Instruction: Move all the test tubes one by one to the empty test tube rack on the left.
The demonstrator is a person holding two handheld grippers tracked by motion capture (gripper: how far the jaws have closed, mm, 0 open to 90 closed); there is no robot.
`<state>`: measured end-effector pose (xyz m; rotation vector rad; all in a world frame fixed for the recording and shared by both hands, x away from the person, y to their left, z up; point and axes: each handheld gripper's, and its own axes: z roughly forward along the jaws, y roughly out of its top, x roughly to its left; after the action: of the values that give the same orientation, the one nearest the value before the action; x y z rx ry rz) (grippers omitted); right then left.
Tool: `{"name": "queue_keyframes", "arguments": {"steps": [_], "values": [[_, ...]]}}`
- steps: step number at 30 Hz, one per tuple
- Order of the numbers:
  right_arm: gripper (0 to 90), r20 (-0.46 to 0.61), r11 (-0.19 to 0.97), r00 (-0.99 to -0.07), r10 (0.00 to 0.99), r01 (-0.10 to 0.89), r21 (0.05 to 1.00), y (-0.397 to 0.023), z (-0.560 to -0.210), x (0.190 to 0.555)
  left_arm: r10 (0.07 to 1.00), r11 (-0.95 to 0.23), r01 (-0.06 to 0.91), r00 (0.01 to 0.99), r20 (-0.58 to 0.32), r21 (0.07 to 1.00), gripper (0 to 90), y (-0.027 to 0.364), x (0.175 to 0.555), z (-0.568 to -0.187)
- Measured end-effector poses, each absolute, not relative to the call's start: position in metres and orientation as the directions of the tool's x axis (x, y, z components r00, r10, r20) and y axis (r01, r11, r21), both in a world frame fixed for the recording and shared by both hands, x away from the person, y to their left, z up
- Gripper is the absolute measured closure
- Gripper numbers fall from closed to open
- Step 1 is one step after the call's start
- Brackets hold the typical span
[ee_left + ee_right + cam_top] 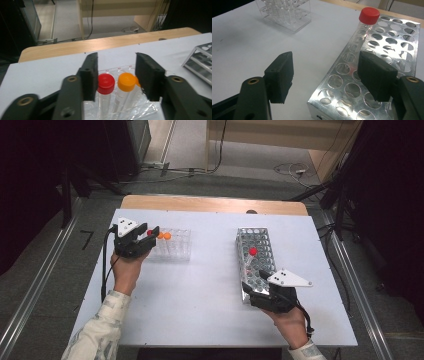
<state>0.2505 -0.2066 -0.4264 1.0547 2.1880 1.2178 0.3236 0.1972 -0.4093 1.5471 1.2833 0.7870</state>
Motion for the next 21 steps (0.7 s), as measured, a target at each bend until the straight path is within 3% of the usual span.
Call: {"name": "queue_keyframes", "arguments": {"steps": [7, 21], "values": [[25.9, 0.002, 0.320, -0.610, 0.792, 0.419, 0.850, -0.208, -0.428, 0.253, 0.961, 0.006, 0.404, 0.250, -0.117, 0.915, 16.9, 0.188, 0.313, -0.405], [25.4, 0.012, 0.289, -0.565, 0.825, 0.439, 0.851, -0.205, -0.435, 0.275, 0.936, -0.004, 0.395, 0.324, -0.135, 0.919, 15.7, 0.169, 0.295, -0.404]]}}
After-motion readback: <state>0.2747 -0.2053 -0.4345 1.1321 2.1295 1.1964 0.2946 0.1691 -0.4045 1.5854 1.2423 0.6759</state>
